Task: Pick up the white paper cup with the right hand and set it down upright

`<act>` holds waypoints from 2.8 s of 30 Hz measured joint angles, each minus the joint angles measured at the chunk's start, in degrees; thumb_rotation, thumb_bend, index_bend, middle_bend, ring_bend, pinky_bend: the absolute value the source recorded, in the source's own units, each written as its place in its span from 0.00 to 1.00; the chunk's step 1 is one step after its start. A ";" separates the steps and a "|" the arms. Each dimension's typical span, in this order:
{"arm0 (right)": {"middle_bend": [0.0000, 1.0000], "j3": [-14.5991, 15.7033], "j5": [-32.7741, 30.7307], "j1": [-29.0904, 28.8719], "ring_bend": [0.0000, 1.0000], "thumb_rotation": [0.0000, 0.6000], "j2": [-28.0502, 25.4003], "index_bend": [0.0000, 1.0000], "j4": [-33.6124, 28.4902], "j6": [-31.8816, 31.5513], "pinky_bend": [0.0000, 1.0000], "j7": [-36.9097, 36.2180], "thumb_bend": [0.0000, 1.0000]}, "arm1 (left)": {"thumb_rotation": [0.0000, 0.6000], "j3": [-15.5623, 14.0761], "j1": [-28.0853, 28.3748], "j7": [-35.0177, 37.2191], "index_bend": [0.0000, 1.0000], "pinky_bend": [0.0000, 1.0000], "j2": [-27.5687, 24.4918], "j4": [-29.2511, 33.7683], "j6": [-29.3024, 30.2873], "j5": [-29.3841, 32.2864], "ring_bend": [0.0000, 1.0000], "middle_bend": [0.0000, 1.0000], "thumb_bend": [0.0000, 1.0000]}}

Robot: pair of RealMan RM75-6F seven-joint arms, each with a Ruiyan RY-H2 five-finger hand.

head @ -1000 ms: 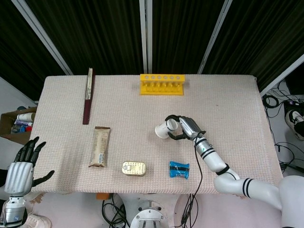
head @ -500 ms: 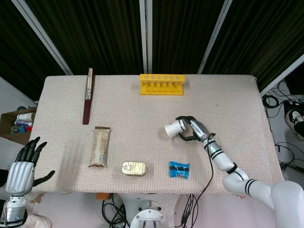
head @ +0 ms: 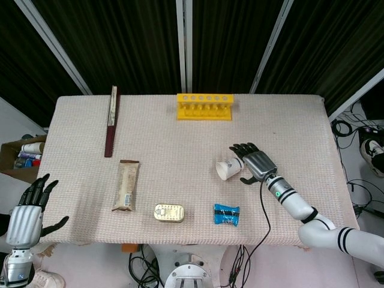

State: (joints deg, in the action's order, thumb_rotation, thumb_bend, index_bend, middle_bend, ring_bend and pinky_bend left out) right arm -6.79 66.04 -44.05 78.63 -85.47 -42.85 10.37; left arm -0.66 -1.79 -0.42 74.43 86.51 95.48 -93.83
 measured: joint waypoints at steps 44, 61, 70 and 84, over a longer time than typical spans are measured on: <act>0.35 0.60 11.83 -1.95 0.27 1.00 20.00 0.51 24.29 -10.88 0.13 -52.13 0.24 | 1.00 -0.05 -0.97 0.61 0.14 0.16 -0.75 0.46 -1.14 1.64 0.06 0.02 0.06; 0.15 3.88 23.19 -2.07 0.08 1.00 31.65 0.07 47.13 -13.58 0.03 -83.36 0.15 | 1.00 0.03 -0.65 -0.22 0.14 0.16 -1.10 1.29 -1.53 1.49 0.06 0.02 0.06; 0.08 5.70 25.04 0.20 0.00 1.00 25.93 0.00 42.77 -18.01 0.00 -79.24 0.17 | 1.00 0.13 -0.35 -0.48 0.14 0.16 -1.35 1.64 -1.46 1.05 0.06 0.02 0.06; 0.09 5.34 17.98 9.97 0.00 1.00 5.34 0.00 16.03 -25.01 0.00 -29.40 0.21 | 1.00 1.91 -0.20 -4.53 0.14 0.16 -2.59 1.80 -2.48 4.92 0.06 0.02 0.06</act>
State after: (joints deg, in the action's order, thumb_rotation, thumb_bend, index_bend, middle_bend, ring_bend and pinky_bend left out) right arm -1.45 84.02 -34.08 83.97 -69.44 -67.86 -19.04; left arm 1.25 -1.99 -4.95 71.84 88.31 93.00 -88.91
